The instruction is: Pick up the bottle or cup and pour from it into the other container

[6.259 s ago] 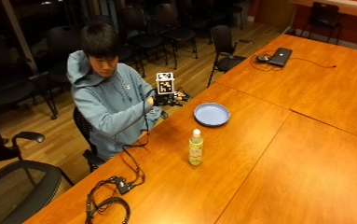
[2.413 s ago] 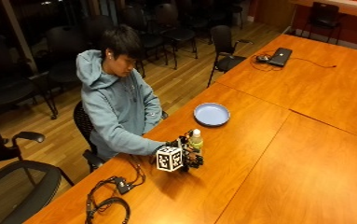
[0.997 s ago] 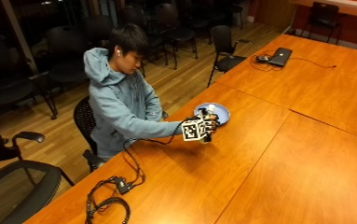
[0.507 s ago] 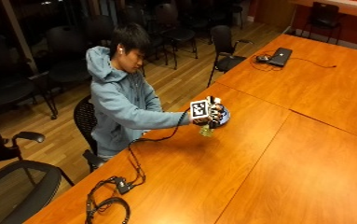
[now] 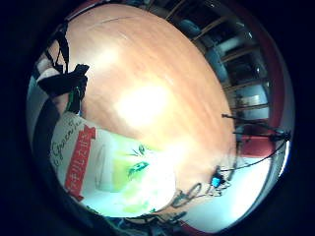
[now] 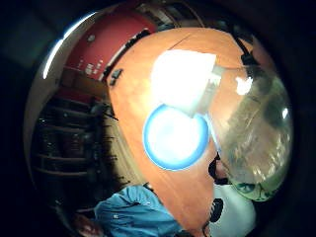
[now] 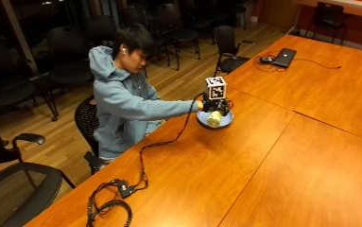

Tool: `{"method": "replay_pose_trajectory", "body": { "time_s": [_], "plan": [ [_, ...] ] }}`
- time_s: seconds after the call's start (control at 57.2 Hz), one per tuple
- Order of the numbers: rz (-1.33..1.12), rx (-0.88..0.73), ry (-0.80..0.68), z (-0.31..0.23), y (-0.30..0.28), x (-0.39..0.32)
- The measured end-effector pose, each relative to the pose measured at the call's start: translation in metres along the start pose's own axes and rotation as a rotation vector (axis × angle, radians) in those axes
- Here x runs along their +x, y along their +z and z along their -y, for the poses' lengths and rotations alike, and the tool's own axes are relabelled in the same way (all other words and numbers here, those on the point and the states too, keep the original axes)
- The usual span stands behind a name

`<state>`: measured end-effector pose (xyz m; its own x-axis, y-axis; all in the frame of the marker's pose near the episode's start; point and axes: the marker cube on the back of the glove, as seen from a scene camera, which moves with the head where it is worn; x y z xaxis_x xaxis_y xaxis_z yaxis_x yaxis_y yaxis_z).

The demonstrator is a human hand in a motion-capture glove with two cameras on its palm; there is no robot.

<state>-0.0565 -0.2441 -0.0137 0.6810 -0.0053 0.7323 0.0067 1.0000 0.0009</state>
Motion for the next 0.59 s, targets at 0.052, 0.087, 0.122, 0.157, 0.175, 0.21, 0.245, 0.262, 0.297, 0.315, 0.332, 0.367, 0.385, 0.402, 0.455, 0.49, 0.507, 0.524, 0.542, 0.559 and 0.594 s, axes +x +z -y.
{"method": "replay_pose_trajectory", "body": {
  "time_s": [0.052,0.087,0.122,0.157,0.175,0.21,0.245,0.262,0.297,0.315,0.332,0.367,0.385,0.402,0.455,0.49,0.507,0.524,0.542,0.559,0.594],
  "plan": [
    [-0.044,-0.012,-0.078,0.005,0.000,-0.020],
    [-0.129,-0.021,-0.115,0.006,-0.001,-0.025],
    [-0.230,-0.030,-0.149,0.007,0.000,-0.034],
    [-0.326,-0.036,-0.177,0.009,0.002,-0.046],
    [-0.367,-0.035,-0.179,0.011,0.004,-0.052],
    [-0.427,-0.018,-0.132,0.017,0.007,-0.069],
    [-0.483,-0.005,-0.093,0.022,0.011,-0.086],
    [-0.528,-0.010,-0.122,0.022,0.013,-0.092],
    [-0.623,-0.032,-0.221,0.020,0.018,-0.103],
    [-0.659,-0.039,-0.249,0.021,0.022,-0.111],
    [-0.687,-0.042,-0.261,0.022,0.025,-0.121],
    [-0.727,-0.047,-0.276,0.025,0.033,-0.139],
    [-0.745,-0.051,-0.287,0.026,0.035,-0.144],
    [-0.763,-0.056,-0.298,0.026,0.035,-0.145],
    [-0.813,-0.074,-0.327,0.024,0.031,-0.135],
    [-0.829,-0.077,-0.359,0.022,0.029,-0.130],
    [-0.831,-0.077,-0.376,0.022,0.029,-0.129],
    [-0.832,-0.076,-0.390,0.022,0.028,-0.128],
    [-0.831,-0.076,-0.400,0.023,0.029,-0.129],
    [-0.828,-0.076,-0.406,0.023,0.029,-0.131],
    [-0.818,-0.078,-0.411,0.024,0.032,-0.138]
  ]
}}
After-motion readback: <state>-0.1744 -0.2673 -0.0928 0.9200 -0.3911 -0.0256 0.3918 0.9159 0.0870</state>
